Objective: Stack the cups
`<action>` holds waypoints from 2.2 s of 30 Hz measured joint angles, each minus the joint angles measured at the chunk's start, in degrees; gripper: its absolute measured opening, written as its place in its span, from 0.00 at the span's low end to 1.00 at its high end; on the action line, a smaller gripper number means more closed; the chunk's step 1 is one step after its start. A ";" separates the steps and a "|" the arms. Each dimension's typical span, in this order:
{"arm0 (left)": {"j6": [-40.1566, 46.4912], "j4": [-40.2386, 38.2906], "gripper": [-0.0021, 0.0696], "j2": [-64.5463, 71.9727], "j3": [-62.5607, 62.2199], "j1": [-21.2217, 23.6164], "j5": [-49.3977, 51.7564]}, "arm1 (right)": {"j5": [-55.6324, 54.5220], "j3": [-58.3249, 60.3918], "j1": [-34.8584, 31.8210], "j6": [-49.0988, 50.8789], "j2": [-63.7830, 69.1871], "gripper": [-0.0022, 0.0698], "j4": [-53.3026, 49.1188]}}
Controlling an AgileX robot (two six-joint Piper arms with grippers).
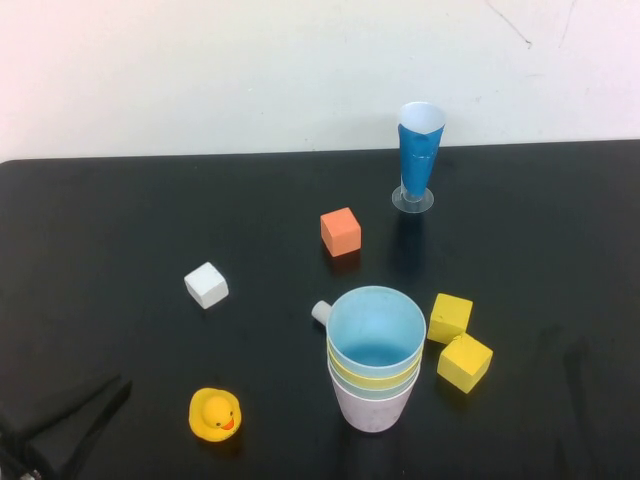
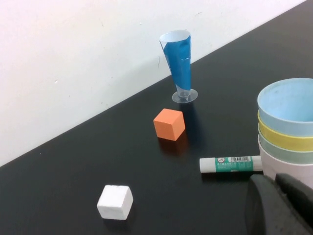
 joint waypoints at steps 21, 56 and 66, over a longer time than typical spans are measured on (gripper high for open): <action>-0.60 0.10 0.03 0.00 0.00 0.00 0.00 | 1.69 19.56 0.00 3.43 -11.85 0.03 0.35; 14.36 -30.50 0.03 -22.28 19.97 34.42 -3.22 | 2.97 19.90 0.00 4.76 -11.85 0.03 0.35; 15.23 -36.36 0.03 -24.63 19.87 34.54 8.93 | 2.97 19.90 0.00 4.76 -11.85 0.03 0.35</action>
